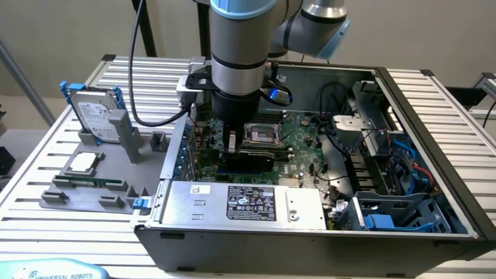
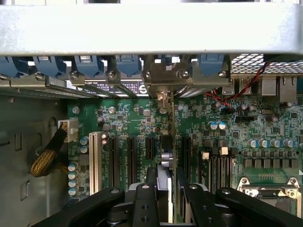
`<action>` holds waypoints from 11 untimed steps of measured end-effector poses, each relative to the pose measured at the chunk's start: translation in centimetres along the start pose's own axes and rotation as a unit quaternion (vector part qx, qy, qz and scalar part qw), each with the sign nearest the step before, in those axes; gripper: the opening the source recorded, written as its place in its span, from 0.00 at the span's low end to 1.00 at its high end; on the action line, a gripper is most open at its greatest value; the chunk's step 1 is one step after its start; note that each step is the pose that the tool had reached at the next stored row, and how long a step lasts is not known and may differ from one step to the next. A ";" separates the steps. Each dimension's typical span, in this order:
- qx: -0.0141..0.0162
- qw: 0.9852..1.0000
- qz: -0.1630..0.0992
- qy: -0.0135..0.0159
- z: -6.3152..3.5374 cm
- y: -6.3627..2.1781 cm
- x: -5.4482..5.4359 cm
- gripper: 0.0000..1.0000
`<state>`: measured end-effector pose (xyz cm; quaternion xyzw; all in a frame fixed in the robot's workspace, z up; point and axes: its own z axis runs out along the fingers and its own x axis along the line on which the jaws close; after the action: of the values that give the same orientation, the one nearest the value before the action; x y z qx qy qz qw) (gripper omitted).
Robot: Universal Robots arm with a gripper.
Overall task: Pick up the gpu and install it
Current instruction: 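Press down on the gpu until it lock into place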
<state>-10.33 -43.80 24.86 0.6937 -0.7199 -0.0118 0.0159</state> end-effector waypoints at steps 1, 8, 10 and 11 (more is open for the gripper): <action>0.000 1.000 0.000 0.000 0.00 0.00 0.0 0.27; 0.000 1.000 0.000 0.001 0.06 0.00 -0.1 0.27; 0.000 1.000 0.000 0.001 0.12 0.00 -0.1 0.27; 0.000 1.000 0.000 0.001 0.18 0.00 -0.1 0.27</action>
<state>-10.33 -43.65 24.68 0.6937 -0.7200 -0.0111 0.0167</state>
